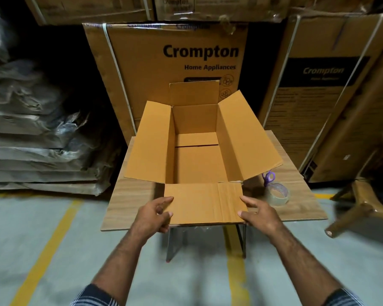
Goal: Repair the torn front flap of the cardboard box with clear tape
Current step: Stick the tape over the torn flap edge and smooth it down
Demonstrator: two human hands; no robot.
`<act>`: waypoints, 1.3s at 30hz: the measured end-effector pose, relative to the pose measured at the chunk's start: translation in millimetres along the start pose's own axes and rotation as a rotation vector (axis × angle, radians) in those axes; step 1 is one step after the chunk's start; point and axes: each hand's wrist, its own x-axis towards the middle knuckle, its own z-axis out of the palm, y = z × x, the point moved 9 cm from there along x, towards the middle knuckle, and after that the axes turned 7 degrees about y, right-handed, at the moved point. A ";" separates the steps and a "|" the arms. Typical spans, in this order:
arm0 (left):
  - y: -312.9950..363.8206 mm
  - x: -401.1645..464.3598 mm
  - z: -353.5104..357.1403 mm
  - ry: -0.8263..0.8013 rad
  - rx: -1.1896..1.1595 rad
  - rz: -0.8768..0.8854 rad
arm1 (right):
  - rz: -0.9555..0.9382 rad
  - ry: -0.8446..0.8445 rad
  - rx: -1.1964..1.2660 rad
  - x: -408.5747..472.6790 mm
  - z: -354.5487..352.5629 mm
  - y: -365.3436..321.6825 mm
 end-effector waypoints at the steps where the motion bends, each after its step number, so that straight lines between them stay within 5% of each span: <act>1: 0.0 0.3 0.0 0.000 0.007 0.000 | -0.004 0.002 -0.004 0.1 -0.2 -0.1; 23: 26.5 23.0 -33.4 -0.137 -0.105 0.050 | 0.073 -0.099 0.259 16.9 -30.0 -16.0; 31: 74.6 69.4 -51.9 -0.068 -0.133 0.135 | -0.063 -0.061 0.159 74.6 -49.0 -70.4; 39: 84.4 148.2 -37.3 0.019 -0.184 0.004 | -0.024 0.016 -0.017 146.1 -36.1 -104.9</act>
